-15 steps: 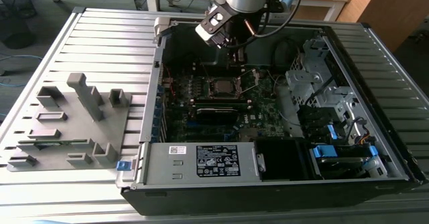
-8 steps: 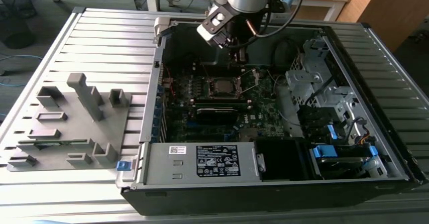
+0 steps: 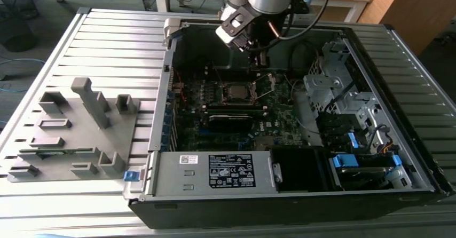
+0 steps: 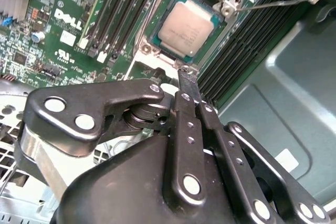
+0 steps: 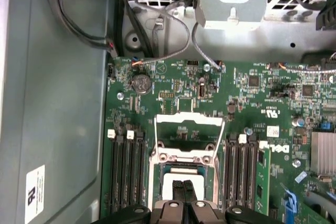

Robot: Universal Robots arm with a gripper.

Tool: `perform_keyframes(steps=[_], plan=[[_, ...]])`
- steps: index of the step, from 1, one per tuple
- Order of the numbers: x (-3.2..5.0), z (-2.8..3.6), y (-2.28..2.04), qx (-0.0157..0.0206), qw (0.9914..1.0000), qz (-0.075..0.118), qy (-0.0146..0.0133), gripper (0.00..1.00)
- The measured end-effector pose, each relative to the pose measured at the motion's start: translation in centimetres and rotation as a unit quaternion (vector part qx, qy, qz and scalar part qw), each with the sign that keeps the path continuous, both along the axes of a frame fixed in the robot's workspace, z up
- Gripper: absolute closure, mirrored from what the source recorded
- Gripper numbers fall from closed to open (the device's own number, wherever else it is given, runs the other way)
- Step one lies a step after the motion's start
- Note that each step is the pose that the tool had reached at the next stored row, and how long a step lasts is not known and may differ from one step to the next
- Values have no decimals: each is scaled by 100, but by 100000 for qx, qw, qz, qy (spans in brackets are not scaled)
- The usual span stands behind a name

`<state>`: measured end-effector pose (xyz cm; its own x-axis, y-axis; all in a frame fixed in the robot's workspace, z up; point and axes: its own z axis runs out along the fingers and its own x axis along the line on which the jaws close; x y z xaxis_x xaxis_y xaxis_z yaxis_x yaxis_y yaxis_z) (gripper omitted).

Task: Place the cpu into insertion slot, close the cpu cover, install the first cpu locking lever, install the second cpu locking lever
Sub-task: 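Close the cpu cover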

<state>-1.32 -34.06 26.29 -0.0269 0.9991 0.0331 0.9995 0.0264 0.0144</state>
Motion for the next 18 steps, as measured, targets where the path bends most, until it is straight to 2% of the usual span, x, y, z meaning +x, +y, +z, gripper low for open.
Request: perform_keyframes(steps=[18], plan=[[302,-5,27,1,100000,4,-1,90]])
